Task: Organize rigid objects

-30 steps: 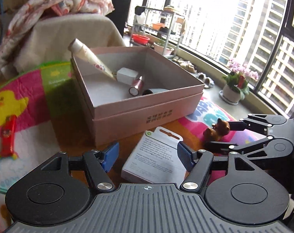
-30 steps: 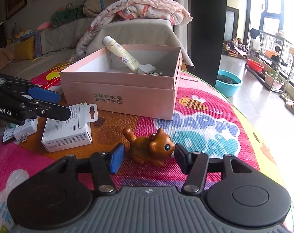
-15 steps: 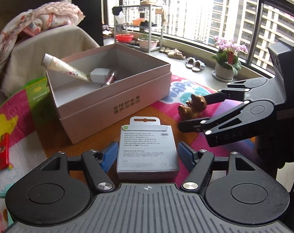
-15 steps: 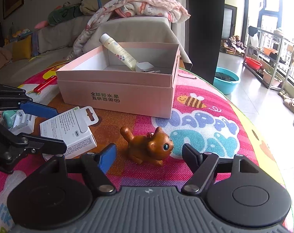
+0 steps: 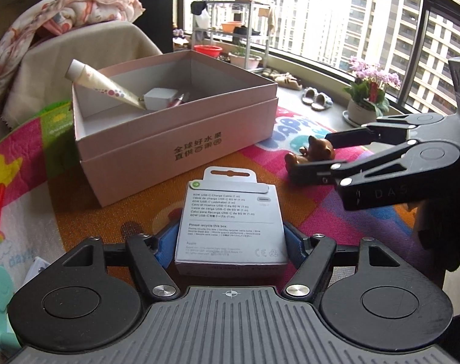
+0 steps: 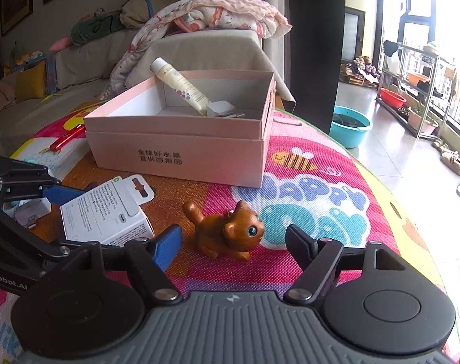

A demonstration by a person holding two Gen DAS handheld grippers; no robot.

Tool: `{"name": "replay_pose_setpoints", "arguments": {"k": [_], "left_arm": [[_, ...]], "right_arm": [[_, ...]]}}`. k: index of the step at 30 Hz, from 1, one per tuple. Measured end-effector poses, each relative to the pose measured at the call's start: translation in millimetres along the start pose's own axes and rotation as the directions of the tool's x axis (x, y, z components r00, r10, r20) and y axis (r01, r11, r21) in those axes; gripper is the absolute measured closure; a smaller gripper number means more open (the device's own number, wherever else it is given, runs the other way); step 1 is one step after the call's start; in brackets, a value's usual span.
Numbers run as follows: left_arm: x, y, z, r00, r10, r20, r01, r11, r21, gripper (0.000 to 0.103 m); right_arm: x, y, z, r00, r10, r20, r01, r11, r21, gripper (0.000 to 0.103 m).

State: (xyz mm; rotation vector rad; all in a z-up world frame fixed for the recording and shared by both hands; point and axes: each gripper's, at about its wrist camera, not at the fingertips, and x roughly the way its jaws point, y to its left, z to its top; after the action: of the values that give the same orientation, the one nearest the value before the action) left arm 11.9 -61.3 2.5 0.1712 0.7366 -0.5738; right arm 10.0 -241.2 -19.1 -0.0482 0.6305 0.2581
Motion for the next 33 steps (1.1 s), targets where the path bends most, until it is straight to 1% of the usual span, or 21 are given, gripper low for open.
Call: {"name": "replay_pose_setpoints", "arguments": {"k": [2, 4, 5, 7, 8, 9, 10, 12, 13, 16, 17, 18, 20, 21, 22, 23, 24, 27, 29, 31, 33], "left_arm": [[-2, 4, -5, 1.000, -0.012, 0.027, 0.012, 1.000, -0.019, 0.028], [-6, 8, -11, 0.998, -0.028, 0.060, 0.031, 0.999, -0.042, 0.028], [-8, 9, -13, 0.997, -0.035, 0.069, 0.039, 0.998, -0.050, 0.028], [-11, 13, -16, 0.996, -0.048, 0.076, 0.053, 0.997, -0.061, 0.028], [-13, 14, -16, 0.996, -0.045, 0.076, 0.050, 0.997, -0.065, 0.028], [-14, 15, -16, 0.997, -0.026, 0.072, 0.031, 0.997, -0.073, 0.028], [-17, 15, -16, 0.998, 0.008, 0.066, -0.004, 0.997, -0.072, 0.028], [-22, 18, -21, 0.996, 0.064, 0.064, -0.060, 0.996, -0.062, 0.028], [-24, 22, -24, 0.995, 0.066, 0.072, -0.060, 0.995, -0.076, 0.028], [-32, 37, -31, 0.993, 0.022, 0.113, -0.003, 0.987, -0.159, 0.028], [-33, 39, -32, 0.993, 0.014, 0.120, 0.007, 0.985, -0.173, 0.028], [-33, 40, -33, 0.992, 0.011, 0.125, 0.012, 0.984, -0.180, 0.028], [-33, 39, -33, 0.992, 0.014, 0.128, 0.009, 0.984, -0.177, 0.028], [-33, 39, -33, 0.992, 0.015, 0.129, 0.008, 0.984, -0.176, 0.028], [-33, 39, -33, 0.991, 0.014, 0.130, 0.009, 0.984, -0.177, 0.028], [-33, 39, -34, 0.991, 0.011, 0.133, 0.014, 0.983, -0.181, 0.028], [-34, 40, -34, 0.991, 0.007, 0.136, 0.018, 0.983, -0.184, 0.028], [-33, 43, -34, 0.990, 0.003, 0.138, 0.023, 0.982, -0.189, 0.028], [-32, 44, -34, 0.991, 0.007, 0.135, 0.018, 0.983, -0.184, 0.028], [-33, 39, -35, 0.992, 0.016, 0.129, 0.007, 0.985, -0.174, 0.028], [-32, 36, -33, 0.993, 0.030, 0.118, -0.011, 0.988, -0.156, 0.028]], "right_arm": [[-10, -1, 7, 0.999, 0.000, 0.042, 0.000, 1.000, 0.001, 0.027], [-18, 3, 29, 0.997, 0.029, 0.075, -0.027, 0.999, -0.030, 0.027], [-19, 4, 45, 0.995, 0.063, 0.080, -0.061, 0.998, -0.031, 0.027], [-13, 7, 85, 0.983, 0.174, 0.063, -0.174, 0.985, 0.007, 0.027], [-4, 11, 106, 0.973, 0.228, 0.049, -0.229, 0.973, 0.021, 0.027], [7, 18, 126, 0.964, 0.262, 0.035, -0.263, 0.965, 0.018, 0.027], [19, 26, 144, 0.963, 0.269, 0.028, -0.269, 0.963, 0.000, 0.027], [49, 51, 180, 0.970, 0.244, 0.017, -0.243, 0.968, -0.058, 0.027], [64, 61, 194, 0.971, 0.241, 0.006, -0.240, 0.969, -0.060, 0.027], [111, 78, 224, 0.963, 0.267, -0.023, -0.266, 0.964, 0.024, 0.031], [124, 84, 231, 0.963, 0.267, -0.027, -0.265, 0.963, 0.038, 0.037], [139, 91, 235, 0.969, 0.245, -0.031, -0.244, 0.969, 0.038, 0.047], [163, 104, 243, 0.984, 0.174, -0.041, -0.174, 0.985, 0.002, 0.055], [173, 108, 245, 0.989, 0.143, -0.046, -0.144, 0.989, -0.014, 0.061], [183, 110, 248, 0.991, 0.124, -0.056, -0.125, 0.992, -0.027, 0.065], [189, 111, 249, 0.991, 0.114, -0.072, -0.117, 0.992, -0.036, 0.074], [192, 110, 247, 0.989, 0.116, -0.092, -0.120, 0.992, -0.043, 0.077], [187, 98, 240, 0.979, 0.158, -0.132, -0.164, 0.986, -0.030, 0.080], [178, 87, 229, 0.969, 0.182, -0.170, -0.187, 0.982, -0.017, 0.080], [164, 76, 213, 0.962, 0.186, -0.200, -0.194, 0.981, -0.023, 0.080], [145, 66, 198, 0.962, 0.188, -0.200, -0.198, 0.980, -0.033, 0.079]]}}
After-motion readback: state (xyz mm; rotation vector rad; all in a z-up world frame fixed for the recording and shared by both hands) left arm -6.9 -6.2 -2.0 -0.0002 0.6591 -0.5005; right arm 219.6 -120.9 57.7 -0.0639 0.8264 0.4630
